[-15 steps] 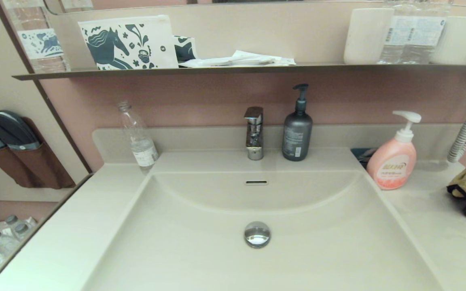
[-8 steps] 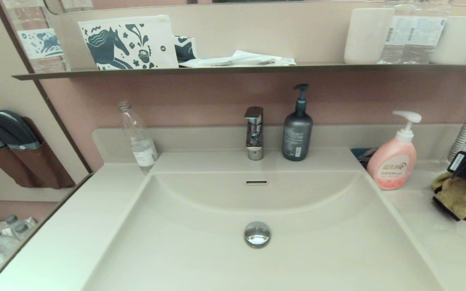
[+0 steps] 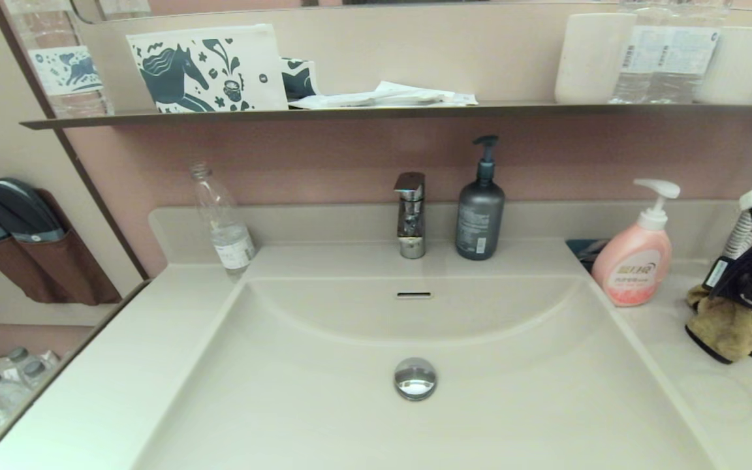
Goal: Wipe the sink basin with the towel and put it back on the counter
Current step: Wipe the sink
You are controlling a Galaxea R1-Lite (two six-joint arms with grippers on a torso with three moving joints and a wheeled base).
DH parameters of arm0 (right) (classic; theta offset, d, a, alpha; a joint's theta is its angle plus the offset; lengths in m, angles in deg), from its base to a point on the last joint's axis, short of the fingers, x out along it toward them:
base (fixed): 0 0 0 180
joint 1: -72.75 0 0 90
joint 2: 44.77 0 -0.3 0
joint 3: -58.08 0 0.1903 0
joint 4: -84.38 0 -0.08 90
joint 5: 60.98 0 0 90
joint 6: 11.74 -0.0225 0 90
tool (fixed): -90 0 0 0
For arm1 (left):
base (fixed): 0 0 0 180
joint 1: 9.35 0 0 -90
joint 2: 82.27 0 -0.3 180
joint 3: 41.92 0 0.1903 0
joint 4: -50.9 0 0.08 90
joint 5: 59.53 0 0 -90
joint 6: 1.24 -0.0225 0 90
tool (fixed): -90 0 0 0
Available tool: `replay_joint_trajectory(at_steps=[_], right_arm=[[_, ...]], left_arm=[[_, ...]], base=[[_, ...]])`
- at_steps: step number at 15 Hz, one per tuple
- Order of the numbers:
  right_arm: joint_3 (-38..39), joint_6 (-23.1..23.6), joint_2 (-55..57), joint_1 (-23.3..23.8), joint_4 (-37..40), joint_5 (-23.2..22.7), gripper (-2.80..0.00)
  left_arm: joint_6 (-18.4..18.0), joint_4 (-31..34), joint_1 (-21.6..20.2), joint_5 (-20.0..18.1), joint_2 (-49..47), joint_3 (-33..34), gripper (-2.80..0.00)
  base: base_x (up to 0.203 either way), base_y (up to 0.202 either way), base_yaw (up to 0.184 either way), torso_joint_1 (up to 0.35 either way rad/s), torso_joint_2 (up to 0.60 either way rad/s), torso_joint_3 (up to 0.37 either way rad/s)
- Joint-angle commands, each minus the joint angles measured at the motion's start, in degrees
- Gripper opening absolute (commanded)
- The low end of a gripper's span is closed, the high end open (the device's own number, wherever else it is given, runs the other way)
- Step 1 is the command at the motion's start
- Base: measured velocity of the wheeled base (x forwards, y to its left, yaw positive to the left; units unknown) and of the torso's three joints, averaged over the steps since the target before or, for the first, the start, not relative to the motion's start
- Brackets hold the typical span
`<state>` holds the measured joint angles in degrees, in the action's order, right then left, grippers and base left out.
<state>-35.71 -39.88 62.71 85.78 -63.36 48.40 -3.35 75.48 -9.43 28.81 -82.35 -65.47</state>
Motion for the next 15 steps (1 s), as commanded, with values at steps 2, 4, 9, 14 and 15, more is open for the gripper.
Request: replay_joint_trajectory(at_steps=[2,4,9,14,15], right_arm=[[0.63,-0.16,0.95,-0.11,0.15,1.62,0.0],[0.64,0.07,1.19,-0.06,0.97,2.12,0.0],[-0.05,2.39,-4.07,-0.11,12.27,2.79,0.0],[0.1,4.2,-13.39,-0.69,17.3,1.15,0.0],[0.0,5.2,-15.26,-0.71,17.45,-0.04,0.0]], left_arm=[[0.0,0.02,-0.01,0.0,-0.01,0.01,-2.8],[0.0,0.02,-0.01,0.0,-0.01,0.01,-2.8],[0.0,0.02,-0.01,0.0,-0.01,0.01,-2.8],[0.0,0.02,-0.01,0.0,-0.01,0.01,-2.8],[0.0,0.02,-0.01,0.0,-0.01,0.01,-2.8]], base=[[0.0,0.0,0.0,0.0,0.0,0.0],[0.0,0.0,0.0,0.0,0.0,0.0],[0.0,0.0,0.0,0.0,0.0,0.0],[0.0,0.0,0.0,0.0,0.0,0.0],[0.0,0.0,0.0,0.0,0.0,0.0]])
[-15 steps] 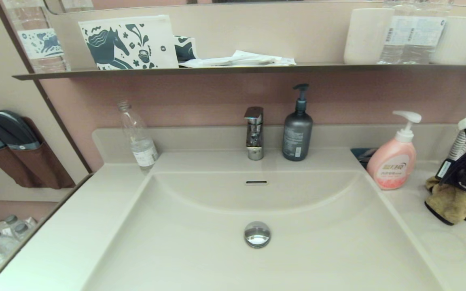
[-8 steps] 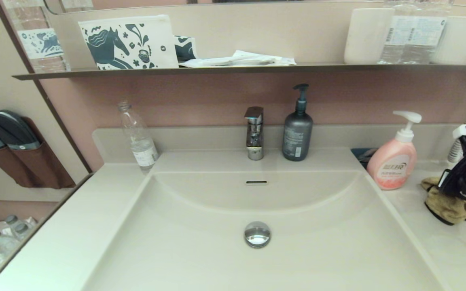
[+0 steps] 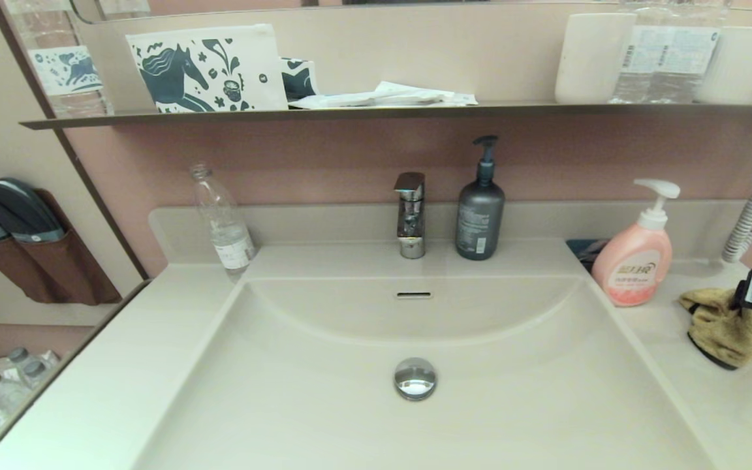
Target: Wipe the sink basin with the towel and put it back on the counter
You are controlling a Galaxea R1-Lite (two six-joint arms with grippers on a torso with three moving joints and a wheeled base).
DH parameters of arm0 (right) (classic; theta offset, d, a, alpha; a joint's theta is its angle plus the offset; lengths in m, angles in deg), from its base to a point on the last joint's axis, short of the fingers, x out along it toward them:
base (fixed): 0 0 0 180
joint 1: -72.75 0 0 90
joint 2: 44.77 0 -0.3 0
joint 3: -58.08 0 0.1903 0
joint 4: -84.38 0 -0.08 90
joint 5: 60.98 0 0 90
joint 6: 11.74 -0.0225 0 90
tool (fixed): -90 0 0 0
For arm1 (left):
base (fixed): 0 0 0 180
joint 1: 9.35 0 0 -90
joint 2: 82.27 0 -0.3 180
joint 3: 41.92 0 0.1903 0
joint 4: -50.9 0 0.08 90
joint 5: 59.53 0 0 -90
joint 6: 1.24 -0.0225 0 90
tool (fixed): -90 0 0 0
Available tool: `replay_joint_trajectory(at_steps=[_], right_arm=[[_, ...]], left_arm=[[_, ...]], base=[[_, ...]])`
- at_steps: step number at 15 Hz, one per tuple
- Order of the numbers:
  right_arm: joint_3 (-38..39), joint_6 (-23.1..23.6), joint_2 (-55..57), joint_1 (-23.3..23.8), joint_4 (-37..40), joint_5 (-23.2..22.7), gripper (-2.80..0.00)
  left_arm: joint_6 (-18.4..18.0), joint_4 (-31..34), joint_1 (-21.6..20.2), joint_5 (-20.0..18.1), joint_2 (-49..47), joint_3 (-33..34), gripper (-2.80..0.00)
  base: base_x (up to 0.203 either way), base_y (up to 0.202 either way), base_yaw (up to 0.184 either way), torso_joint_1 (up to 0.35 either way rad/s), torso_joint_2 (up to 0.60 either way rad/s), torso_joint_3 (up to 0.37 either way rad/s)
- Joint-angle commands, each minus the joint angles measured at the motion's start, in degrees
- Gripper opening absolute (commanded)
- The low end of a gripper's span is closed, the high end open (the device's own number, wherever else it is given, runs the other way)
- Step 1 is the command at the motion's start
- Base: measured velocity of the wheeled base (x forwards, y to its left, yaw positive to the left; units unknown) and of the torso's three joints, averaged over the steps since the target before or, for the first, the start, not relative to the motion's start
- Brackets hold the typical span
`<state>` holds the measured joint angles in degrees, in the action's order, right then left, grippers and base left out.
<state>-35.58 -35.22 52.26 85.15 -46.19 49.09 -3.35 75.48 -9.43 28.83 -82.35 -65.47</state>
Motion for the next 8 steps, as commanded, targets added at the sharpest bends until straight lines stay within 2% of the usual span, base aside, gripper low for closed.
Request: replay_joint_trajectory(at_steps=[1,4,5,8], right_arm=[[-0.1,1.59,-6.58,-0.09,0.56,-1.39,0.0],[0.22,2.56,-9.47,0.02,5.11,-1.61,0.0],[0.74,2.91,-10.42,0.23,6.04,-1.56,-2.8],[1.08,3.48,-11.78,1.73,6.03,-0.82,-2.8]], left_arm=[[0.0,0.02,-0.01,-0.02,-0.01,0.01,-2.8],[0.0,0.02,-0.01,-0.02,-0.01,0.01,-2.8],[0.0,0.02,-0.01,-0.02,-0.01,0.01,-2.8],[0.0,0.02,-0.01,-0.02,-0.01,0.01,-2.8]], base=[[0.0,0.0,0.0,0.0,0.0,0.0],[0.0,0.0,0.0,0.0,0.0,0.0],[0.0,0.0,0.0,0.0,0.0,0.0],[0.0,0.0,0.0,0.0,0.0,0.0]])
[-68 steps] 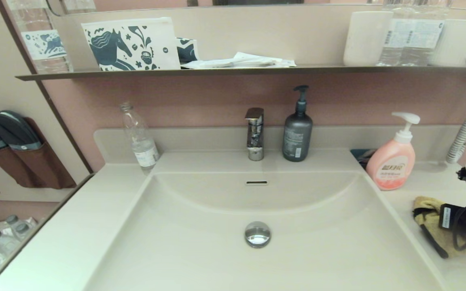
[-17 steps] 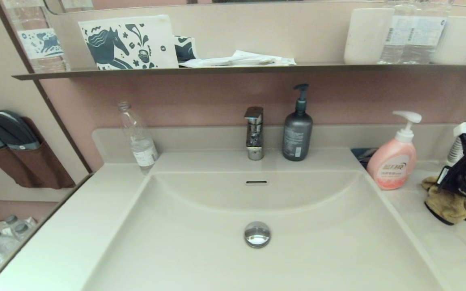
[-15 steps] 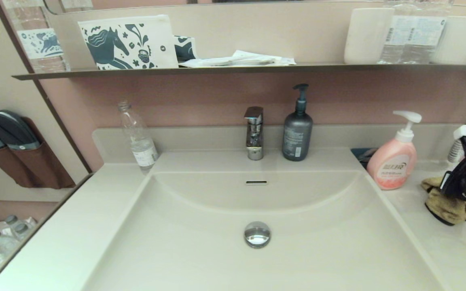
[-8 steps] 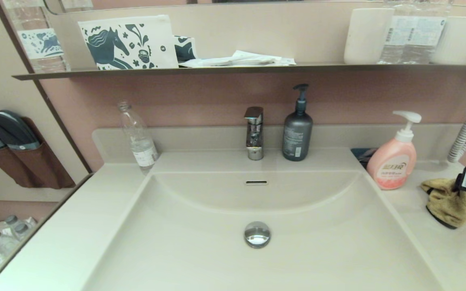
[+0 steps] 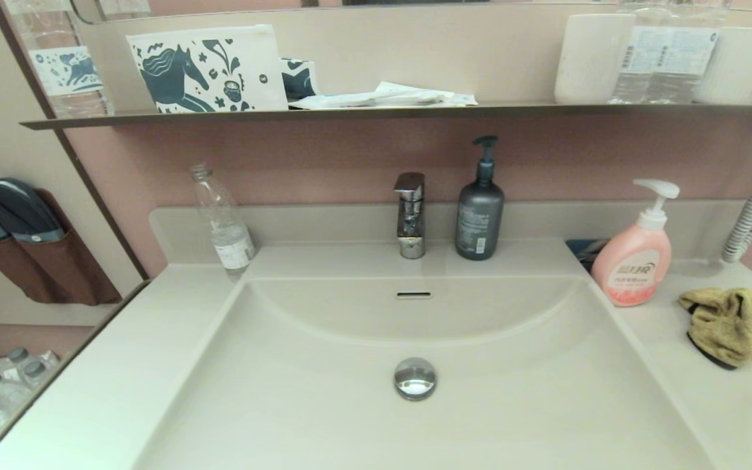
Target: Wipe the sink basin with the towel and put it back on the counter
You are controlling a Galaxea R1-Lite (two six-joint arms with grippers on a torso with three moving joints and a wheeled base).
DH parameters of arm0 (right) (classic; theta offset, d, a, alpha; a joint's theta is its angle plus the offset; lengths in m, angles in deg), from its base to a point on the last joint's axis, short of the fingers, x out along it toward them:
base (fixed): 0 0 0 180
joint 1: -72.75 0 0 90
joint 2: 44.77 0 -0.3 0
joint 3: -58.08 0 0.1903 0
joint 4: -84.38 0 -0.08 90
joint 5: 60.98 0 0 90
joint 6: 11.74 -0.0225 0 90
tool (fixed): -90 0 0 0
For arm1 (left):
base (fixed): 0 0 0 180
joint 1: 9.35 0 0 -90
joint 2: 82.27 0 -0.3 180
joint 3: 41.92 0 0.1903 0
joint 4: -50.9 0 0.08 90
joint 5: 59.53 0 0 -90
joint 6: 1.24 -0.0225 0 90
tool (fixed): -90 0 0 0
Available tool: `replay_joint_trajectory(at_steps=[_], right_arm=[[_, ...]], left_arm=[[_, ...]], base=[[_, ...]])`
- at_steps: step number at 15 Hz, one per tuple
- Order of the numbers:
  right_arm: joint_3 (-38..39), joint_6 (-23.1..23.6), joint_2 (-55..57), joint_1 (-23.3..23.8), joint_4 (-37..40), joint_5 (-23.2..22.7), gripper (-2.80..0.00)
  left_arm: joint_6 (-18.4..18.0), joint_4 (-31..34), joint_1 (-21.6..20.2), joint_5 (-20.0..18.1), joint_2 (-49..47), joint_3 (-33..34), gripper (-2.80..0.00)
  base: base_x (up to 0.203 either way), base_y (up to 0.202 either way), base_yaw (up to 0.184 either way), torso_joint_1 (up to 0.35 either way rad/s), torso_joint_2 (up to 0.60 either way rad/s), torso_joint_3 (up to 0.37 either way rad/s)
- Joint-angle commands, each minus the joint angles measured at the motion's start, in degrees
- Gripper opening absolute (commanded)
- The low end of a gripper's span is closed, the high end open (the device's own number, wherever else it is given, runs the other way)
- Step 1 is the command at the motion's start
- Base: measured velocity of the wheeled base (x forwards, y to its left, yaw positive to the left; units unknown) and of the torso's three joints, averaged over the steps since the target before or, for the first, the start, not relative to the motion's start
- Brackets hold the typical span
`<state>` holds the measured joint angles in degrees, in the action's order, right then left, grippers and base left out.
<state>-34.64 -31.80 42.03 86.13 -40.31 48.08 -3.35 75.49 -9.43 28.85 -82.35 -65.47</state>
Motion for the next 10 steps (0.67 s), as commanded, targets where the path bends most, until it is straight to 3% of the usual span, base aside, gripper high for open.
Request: replay_joint_trajectory(at_steps=[1,10], right_arm=[[0.29,0.26,-1.91,1.52,0.27,0.19,-2.8],[10.99,2.74,-10.16,1.19,0.38,-1.74,-2.8]], left_arm=[[0.0,0.01,-0.01,-0.04,-0.01,0.01,-2.8],[0.0,0.01,-0.01,-0.04,-0.01,0.01,-2.8]], base=[[0.0,0.0,0.0,0.0,0.0,0.0],[0.0,0.0,0.0,0.0,0.0,0.0]])
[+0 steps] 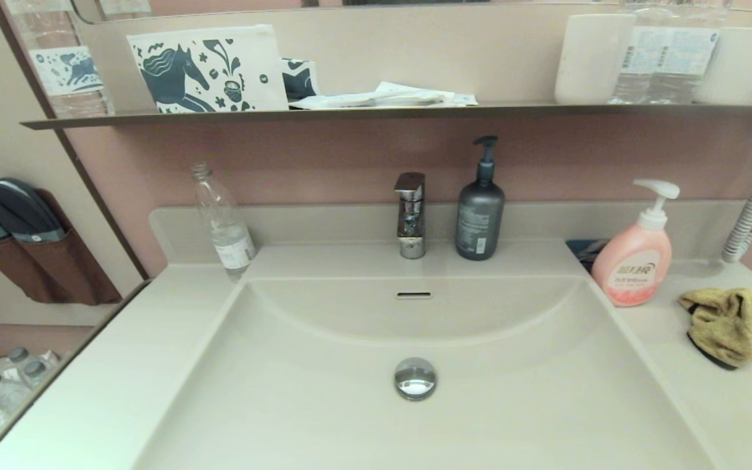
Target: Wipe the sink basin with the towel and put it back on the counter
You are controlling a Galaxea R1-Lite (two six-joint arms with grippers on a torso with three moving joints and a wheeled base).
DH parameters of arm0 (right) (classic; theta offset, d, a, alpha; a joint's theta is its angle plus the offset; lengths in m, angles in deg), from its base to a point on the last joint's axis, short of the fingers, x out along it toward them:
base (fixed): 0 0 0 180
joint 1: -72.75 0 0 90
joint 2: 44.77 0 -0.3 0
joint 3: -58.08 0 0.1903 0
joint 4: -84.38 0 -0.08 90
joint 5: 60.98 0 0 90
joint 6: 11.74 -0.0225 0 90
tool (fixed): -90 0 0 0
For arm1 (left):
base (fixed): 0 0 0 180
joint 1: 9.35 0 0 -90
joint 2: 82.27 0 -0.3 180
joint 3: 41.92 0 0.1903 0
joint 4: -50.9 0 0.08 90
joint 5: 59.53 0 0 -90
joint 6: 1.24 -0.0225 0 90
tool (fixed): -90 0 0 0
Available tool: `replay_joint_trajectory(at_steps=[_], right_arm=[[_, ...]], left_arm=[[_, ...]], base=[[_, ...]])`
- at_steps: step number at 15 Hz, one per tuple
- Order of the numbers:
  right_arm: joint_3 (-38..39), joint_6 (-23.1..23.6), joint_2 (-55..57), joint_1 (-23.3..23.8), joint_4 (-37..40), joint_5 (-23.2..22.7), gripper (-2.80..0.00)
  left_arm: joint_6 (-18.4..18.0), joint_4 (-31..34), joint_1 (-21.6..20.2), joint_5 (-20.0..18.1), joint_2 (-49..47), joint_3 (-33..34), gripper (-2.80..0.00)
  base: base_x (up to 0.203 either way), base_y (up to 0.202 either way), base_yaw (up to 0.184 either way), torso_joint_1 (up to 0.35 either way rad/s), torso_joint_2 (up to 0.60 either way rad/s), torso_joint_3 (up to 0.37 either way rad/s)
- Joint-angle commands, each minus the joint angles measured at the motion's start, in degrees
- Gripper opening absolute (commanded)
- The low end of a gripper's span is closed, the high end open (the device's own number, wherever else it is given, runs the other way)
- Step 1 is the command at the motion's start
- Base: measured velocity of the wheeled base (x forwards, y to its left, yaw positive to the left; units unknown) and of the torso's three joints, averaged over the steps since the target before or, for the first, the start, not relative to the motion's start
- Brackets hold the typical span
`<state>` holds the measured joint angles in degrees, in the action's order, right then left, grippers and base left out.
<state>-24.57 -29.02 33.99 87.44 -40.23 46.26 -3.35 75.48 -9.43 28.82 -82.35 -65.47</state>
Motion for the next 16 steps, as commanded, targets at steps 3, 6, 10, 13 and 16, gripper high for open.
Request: replay_joint_trajectory(at_steps=[3,6,10,13,16], right_arm=[[4.27,4.02,-7.63,-0.68,0.5,-1.94,-2.8],[8.87,8.14,-14.16,-1.21,0.59,-4.43,-2.8],[11.35,8.68,-23.32,-2.35,3.58,-9.92,-2.8],[11.59,10.75,-33.31,-2.65,10.09,-14.97,-2.8],[12.3,16.06,-42.45,-2.92,20.15,-21.96,-2.8]], left_arm=[[0.0,0.02,-0.01,-0.02,-0.01,0.01,-2.8],[0.0,0.02,-0.01,-0.02,-0.01,0.01,-2.8],[0.0,0.02,-0.01,-0.02,-0.01,0.01,-2.8],[0.0,0.02,-0.01,-0.02,-0.01,0.01,-2.8],[0.0,0.02,-0.01,-0.02,-0.01,0.01,-2.8]], base=[[0.0,0.0,0.0,0.0,0.0,0.0],[0.0,0.0,0.0,0.0,0.0,0.0],[0.0,0.0,0.0,0.0,0.0,0.0],[0.0,0.0,0.0,0.0,0.0,0.0],[0.0,0.0,0.0,0.0,0.0,0.0]])
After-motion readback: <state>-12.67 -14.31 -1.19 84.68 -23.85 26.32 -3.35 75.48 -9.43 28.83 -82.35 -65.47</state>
